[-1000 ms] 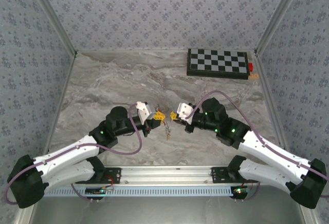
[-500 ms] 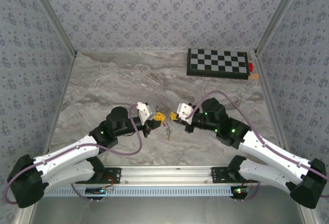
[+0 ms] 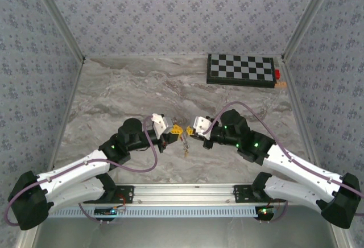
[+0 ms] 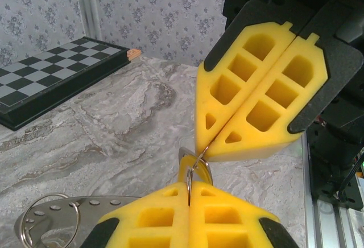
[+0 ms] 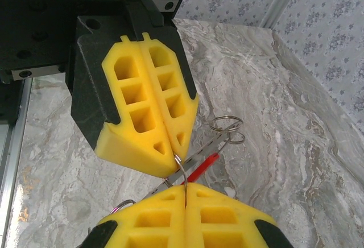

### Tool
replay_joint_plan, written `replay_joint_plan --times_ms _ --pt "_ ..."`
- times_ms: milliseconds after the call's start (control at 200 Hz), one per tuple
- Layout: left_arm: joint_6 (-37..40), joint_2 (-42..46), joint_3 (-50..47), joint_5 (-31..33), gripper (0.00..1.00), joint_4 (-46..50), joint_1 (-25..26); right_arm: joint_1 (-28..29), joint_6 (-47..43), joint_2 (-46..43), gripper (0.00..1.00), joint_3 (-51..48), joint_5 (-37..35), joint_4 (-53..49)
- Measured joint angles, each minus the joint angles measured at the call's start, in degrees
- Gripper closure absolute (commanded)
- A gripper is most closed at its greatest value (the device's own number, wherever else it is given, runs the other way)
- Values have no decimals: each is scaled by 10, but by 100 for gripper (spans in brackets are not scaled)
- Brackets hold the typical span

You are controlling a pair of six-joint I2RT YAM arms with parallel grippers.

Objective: Put the keys on the keyring

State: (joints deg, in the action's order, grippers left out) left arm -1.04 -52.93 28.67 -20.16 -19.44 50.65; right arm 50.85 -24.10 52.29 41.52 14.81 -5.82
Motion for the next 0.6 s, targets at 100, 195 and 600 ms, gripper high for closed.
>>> replay_joint_plan --times_ms 100,195,600 --pt "0 0 0 0 100 0 0 1 -3 0 100 0 0 0" --pt "0 0 0 0 100 0 0 1 -4 0 100 0 0 0" --pt "0 0 0 0 100 0 0 2 -9 0 100 0 -20 1"
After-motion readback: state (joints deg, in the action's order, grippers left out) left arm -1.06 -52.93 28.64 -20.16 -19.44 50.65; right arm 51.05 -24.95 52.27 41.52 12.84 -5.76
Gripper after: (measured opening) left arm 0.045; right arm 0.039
